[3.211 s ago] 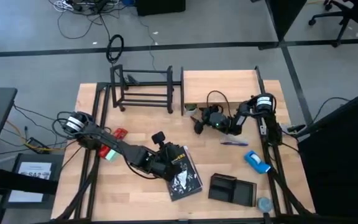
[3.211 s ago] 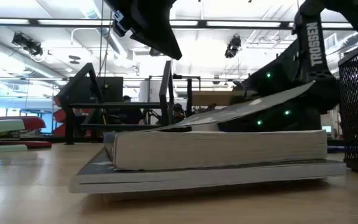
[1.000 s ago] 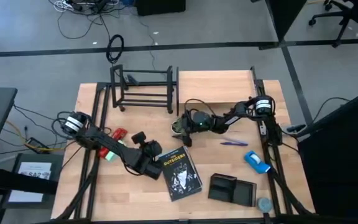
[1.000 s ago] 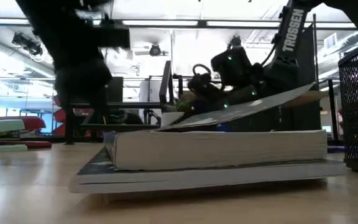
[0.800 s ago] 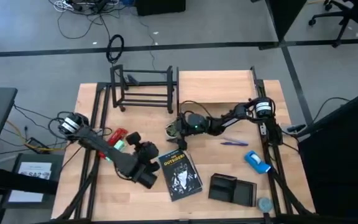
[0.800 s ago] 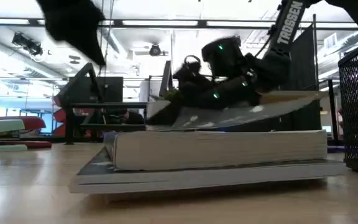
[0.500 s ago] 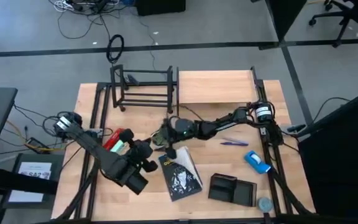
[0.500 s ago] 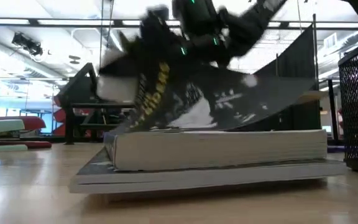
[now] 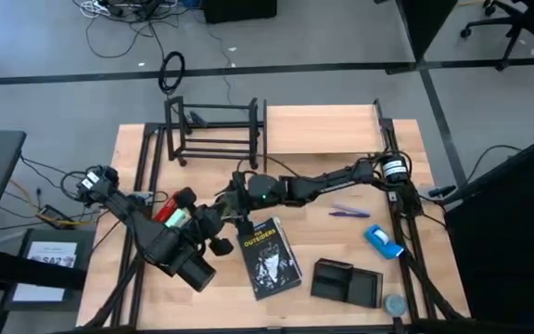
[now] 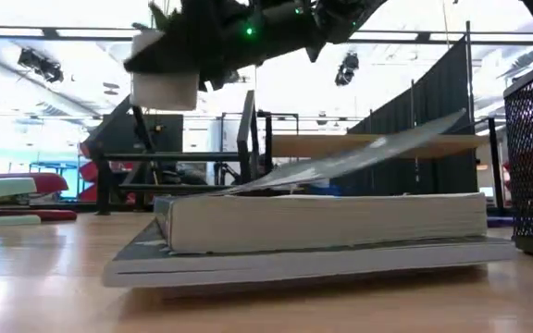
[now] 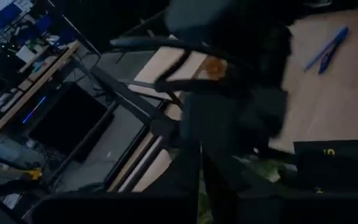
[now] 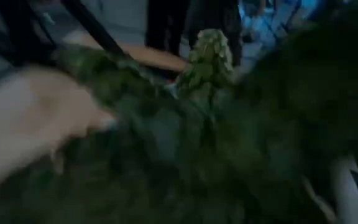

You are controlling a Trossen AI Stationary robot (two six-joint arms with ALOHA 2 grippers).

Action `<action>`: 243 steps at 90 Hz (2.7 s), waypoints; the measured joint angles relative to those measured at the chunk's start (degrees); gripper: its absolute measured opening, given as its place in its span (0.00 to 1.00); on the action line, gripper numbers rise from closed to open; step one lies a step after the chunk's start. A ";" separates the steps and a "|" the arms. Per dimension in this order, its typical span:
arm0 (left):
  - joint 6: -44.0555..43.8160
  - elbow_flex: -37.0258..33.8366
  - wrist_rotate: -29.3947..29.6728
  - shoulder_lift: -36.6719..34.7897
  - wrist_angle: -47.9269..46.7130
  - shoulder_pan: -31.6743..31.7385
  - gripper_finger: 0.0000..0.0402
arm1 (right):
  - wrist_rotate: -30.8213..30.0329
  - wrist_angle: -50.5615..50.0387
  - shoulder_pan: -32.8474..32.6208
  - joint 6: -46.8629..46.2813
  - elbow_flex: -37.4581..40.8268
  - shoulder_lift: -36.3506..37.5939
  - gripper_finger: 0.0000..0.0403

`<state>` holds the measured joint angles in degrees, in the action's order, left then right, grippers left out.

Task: Stock shelves
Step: Remove the white flower pot from under the shelf, then move the shelf to the middle right of the table

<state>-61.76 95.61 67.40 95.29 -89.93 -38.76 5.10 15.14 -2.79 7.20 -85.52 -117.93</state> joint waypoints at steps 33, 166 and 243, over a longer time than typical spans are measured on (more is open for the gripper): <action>0.28 0.79 4.12 0.02 0.03 0.09 0.00 | 2.36 7.31 -4.06 -5.12 -7.82 -15.58 0.79; 4.61 8.22 3.45 0.07 0.28 -0.31 0.00 | 2.74 -16.12 -5.31 3.09 -24.02 -16.05 0.83; 19.71 13.18 12.48 0.07 7.88 -0.16 0.00 | -24.48 -60.98 15.84 9.07 7.36 37.53 0.66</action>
<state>-42.04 108.79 79.88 95.35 -82.05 -38.93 -19.38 -45.85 13.05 16.27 -78.16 -80.40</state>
